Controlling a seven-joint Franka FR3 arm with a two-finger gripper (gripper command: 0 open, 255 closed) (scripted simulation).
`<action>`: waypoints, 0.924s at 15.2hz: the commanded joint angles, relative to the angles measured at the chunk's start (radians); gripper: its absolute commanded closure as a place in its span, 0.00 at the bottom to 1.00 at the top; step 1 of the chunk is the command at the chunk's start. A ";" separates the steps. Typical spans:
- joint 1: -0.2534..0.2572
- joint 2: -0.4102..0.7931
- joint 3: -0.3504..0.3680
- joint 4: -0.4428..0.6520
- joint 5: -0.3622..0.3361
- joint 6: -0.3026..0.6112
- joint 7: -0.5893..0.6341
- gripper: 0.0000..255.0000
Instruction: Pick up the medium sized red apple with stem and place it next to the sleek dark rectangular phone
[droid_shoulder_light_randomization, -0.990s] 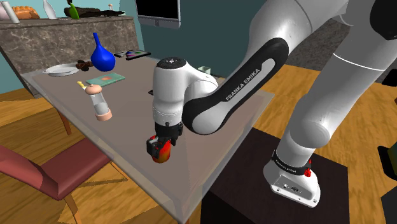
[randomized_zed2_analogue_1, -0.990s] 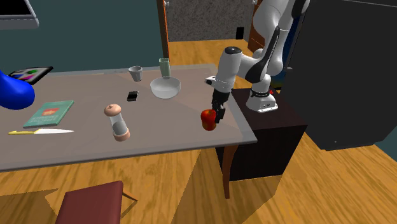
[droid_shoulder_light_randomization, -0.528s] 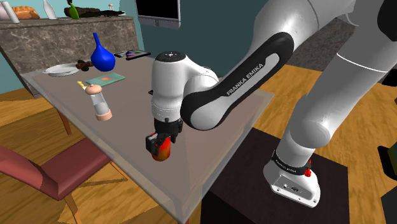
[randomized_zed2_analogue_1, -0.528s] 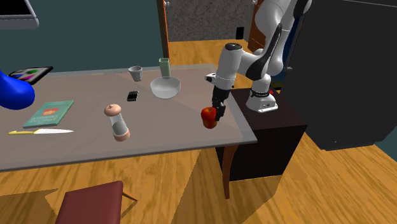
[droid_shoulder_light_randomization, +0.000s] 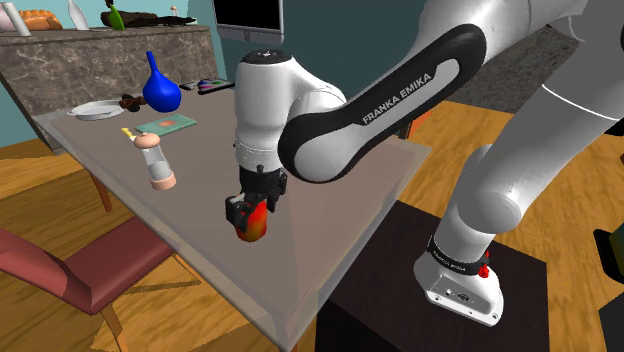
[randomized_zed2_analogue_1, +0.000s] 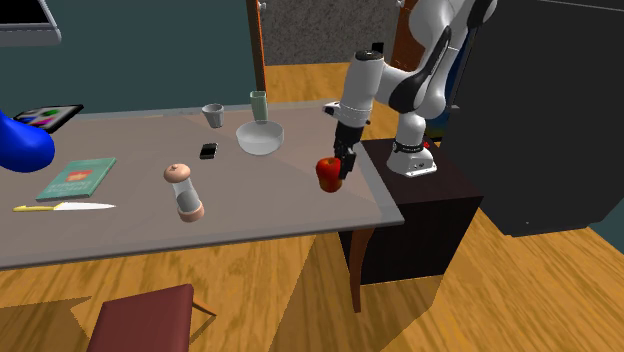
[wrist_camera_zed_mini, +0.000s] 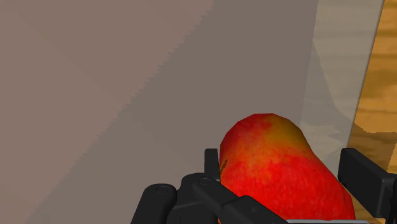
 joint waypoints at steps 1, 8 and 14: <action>0.004 -0.017 -0.008 0.016 0.009 -0.031 -0.009 1.00; 0.013 -0.066 -0.033 0.073 0.030 -0.134 -0.032 1.00; 0.017 -0.097 -0.053 0.130 0.038 -0.220 -0.045 1.00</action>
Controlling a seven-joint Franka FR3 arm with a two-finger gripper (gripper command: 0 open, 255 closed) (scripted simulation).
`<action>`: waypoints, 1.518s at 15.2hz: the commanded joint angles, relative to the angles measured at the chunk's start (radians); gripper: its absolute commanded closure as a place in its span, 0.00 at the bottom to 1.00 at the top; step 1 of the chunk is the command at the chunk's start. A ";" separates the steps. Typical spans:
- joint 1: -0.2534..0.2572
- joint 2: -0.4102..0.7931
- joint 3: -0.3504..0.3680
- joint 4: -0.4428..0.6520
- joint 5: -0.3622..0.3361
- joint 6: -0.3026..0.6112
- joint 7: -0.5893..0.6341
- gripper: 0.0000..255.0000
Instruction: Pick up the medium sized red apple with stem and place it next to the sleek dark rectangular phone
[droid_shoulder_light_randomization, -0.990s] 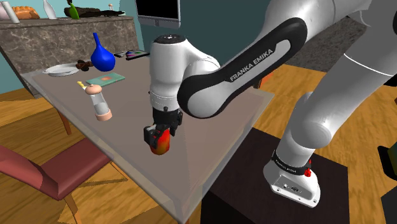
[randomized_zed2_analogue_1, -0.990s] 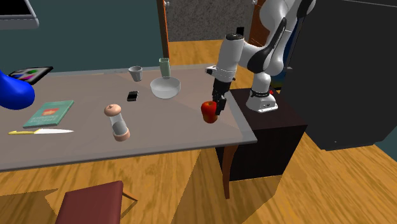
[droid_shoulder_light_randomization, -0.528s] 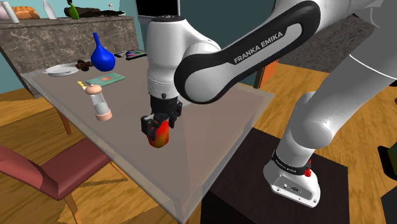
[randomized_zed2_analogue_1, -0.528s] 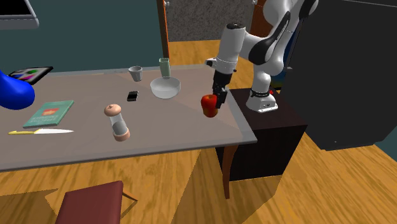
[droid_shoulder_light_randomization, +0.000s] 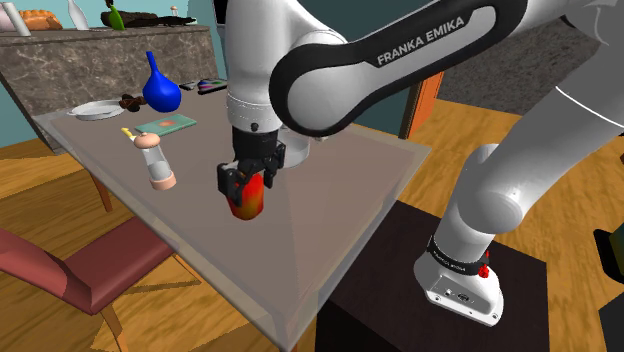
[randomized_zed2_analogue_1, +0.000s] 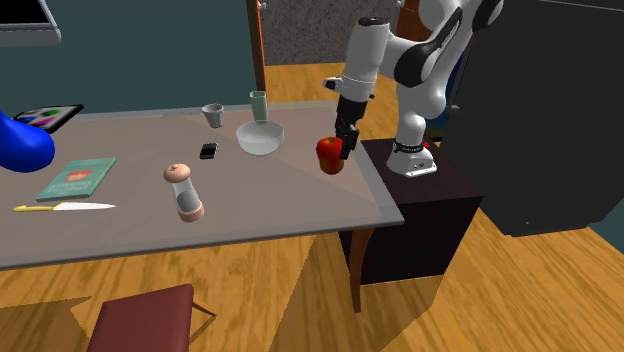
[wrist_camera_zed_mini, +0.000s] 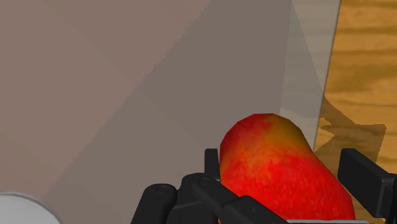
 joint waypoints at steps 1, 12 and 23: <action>0.001 -0.011 -0.008 0.021 0.002 -0.032 -0.006 1.00; -0.023 -0.003 -0.053 0.134 -0.014 -0.140 -0.051 1.00; -0.137 0.224 -0.157 0.322 -0.116 -0.125 -0.216 1.00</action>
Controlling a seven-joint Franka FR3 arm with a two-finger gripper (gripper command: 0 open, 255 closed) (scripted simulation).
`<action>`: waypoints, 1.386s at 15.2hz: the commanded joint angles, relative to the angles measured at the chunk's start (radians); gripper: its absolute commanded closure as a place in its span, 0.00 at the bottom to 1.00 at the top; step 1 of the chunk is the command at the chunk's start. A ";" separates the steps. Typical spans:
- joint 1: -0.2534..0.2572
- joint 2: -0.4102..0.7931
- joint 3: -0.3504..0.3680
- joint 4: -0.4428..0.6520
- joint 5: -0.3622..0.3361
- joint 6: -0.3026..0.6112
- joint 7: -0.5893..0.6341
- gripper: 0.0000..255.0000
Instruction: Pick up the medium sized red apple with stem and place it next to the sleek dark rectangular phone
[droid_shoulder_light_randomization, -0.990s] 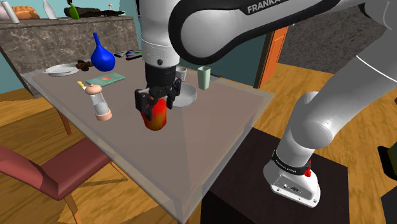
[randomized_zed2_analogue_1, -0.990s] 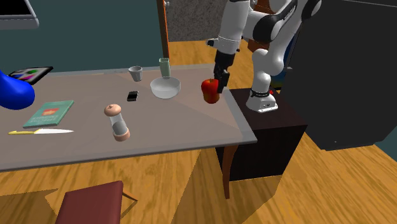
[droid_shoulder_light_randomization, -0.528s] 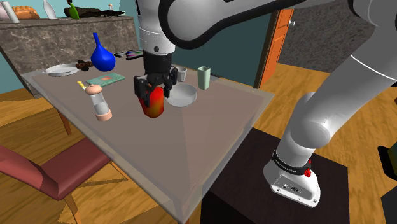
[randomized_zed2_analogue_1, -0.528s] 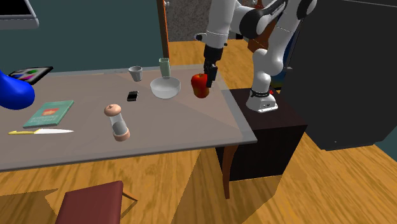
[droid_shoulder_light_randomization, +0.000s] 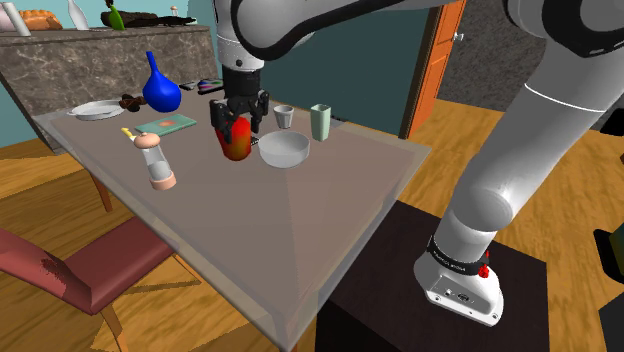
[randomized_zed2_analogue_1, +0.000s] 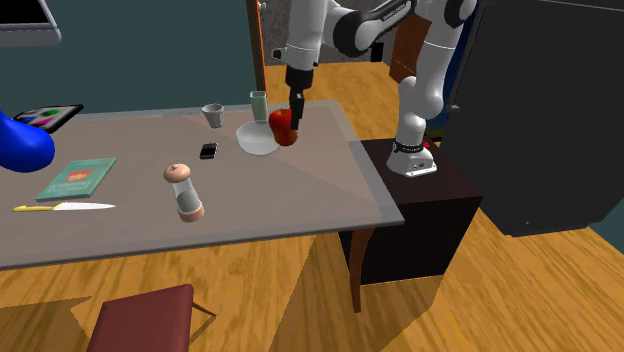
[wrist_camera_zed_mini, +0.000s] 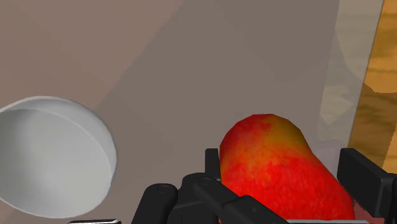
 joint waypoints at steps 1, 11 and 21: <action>-0.019 0.043 -0.018 0.042 -0.016 -0.002 -0.031 1.00; -0.083 0.321 -0.084 0.363 -0.102 -0.063 -0.144 1.00; -0.099 0.510 -0.118 0.556 -0.146 -0.075 -0.199 1.00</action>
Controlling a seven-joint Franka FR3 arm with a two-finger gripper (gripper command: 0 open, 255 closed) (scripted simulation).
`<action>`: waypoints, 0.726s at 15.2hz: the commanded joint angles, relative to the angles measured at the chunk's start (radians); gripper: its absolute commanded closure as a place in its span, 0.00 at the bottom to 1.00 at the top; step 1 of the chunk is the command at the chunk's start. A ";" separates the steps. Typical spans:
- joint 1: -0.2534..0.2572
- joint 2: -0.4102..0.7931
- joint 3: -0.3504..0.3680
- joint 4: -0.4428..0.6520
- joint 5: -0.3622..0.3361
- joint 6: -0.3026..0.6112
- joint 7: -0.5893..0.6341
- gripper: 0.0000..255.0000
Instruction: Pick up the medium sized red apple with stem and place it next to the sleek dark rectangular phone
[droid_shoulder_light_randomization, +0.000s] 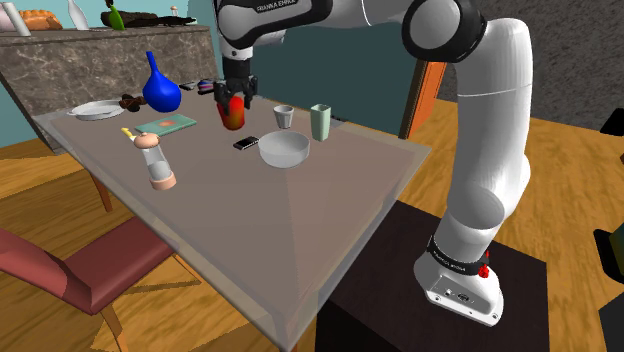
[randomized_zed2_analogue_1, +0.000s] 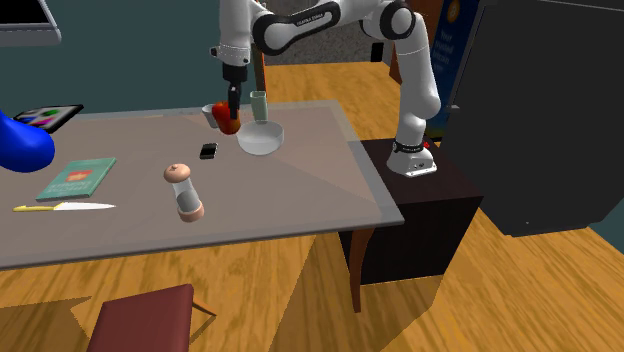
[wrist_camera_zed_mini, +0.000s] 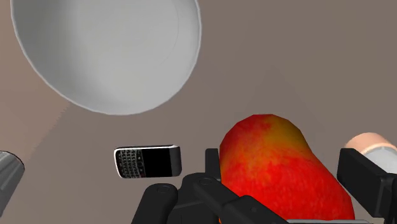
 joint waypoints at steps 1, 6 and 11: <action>0.000 0.002 -0.001 -0.023 -0.001 0.026 0.002 1.00; -0.002 0.010 -0.003 -0.080 -0.005 0.090 0.005 1.00; -0.003 0.022 -0.006 -0.129 -0.011 0.151 0.009 1.00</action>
